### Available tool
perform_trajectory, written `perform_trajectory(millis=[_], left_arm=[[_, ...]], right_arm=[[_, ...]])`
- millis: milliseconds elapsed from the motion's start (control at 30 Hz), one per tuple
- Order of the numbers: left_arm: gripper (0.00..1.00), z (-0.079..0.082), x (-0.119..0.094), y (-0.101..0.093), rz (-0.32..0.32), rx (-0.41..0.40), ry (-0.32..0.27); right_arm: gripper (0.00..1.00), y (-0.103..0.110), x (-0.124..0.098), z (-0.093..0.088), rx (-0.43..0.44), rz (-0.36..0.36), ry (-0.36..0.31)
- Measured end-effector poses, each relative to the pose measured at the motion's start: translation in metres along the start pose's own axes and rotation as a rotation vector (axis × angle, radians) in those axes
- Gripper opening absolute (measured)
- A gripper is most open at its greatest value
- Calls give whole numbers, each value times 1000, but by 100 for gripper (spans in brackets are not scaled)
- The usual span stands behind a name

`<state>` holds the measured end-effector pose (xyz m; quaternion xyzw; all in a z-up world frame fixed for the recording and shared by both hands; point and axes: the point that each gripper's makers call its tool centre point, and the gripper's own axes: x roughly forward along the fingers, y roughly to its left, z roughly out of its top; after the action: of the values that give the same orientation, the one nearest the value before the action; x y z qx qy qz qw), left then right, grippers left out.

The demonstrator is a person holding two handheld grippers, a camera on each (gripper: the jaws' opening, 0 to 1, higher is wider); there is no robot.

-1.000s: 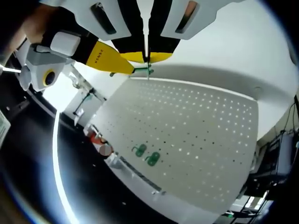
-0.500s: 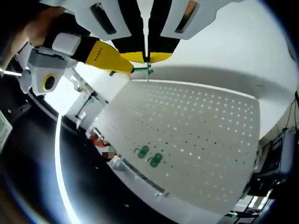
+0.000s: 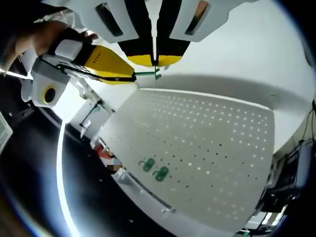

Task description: Insert the hook assembly into the mounting plate slot until the hook locks in place.

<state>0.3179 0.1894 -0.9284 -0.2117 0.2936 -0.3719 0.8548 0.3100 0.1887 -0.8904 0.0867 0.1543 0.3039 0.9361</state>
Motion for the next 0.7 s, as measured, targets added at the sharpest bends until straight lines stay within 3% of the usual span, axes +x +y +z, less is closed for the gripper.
perform_trajectory(millis=[367, 533, 700], left_arm=[[1, -9, -6, 15, 49, -1, 93], [1, -21, -6, 12, 63, 61, 193], [1, -25, -5, 5, 44, 68, 219]], right_arm=[[8, -2, -14, -16, -226, 91, 134], [8, 4, -13, -21, -264, 132, 167], [8, 8, -9, -26, -278, 143, 180]])
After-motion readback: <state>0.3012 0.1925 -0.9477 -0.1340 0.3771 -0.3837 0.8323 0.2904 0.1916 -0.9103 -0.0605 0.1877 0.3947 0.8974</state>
